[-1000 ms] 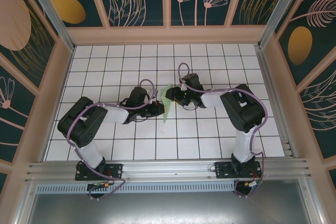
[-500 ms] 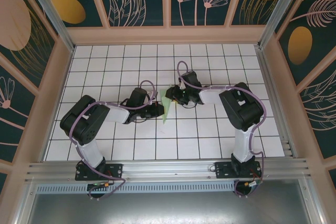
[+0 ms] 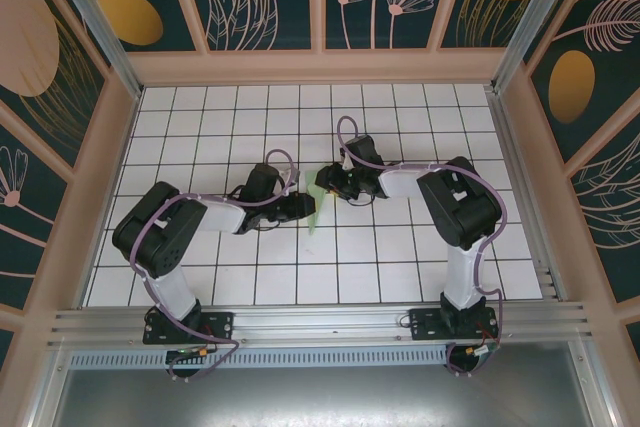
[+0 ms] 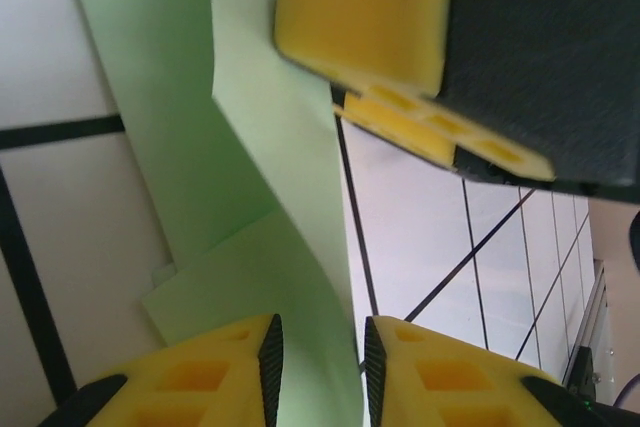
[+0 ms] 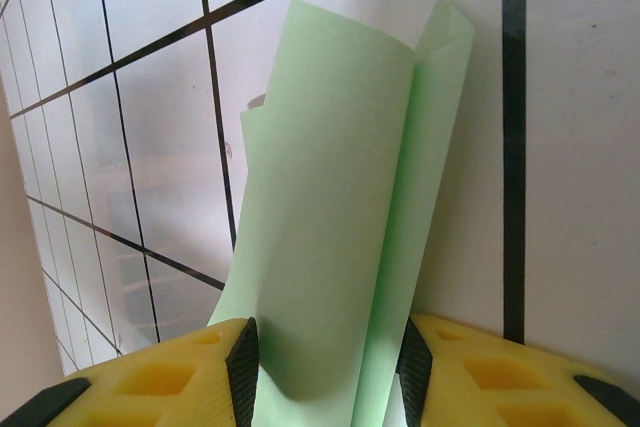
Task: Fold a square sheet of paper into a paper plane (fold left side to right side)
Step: Fold the wing for the fifth time at the center of the table.
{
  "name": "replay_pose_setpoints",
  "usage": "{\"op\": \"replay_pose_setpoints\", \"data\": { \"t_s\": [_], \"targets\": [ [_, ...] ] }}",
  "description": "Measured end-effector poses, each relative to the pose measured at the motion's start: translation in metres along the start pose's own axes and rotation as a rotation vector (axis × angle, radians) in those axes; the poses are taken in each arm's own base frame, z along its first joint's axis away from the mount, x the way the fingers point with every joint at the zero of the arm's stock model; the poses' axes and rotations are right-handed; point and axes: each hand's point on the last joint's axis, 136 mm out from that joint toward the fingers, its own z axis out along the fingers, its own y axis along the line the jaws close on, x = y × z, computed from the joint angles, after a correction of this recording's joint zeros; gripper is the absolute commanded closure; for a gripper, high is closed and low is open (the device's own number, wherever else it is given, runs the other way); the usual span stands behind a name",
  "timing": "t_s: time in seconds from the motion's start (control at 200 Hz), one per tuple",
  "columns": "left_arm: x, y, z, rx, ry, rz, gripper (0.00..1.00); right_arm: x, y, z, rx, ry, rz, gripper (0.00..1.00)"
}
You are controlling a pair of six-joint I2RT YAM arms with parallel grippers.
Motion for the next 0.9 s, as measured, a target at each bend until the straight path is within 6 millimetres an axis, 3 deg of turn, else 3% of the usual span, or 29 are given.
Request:
{"op": "replay_pose_setpoints", "data": {
  "t_s": [0.07,0.33,0.901],
  "targets": [
    [-0.004,-0.002,0.000,0.005,-0.008,0.004,0.71,0.000,0.000,0.000,0.000,0.000,0.000,0.56],
    [-0.011,0.001,0.001,-0.023,-0.026,0.004,0.92,0.000,0.000,0.000,0.001,0.001,-0.004,0.55],
    [-0.013,0.015,-0.001,-0.090,-0.032,0.017,0.95,-0.011,0.007,-0.011,0.007,-0.053,-0.052,0.46]
  ]
}}
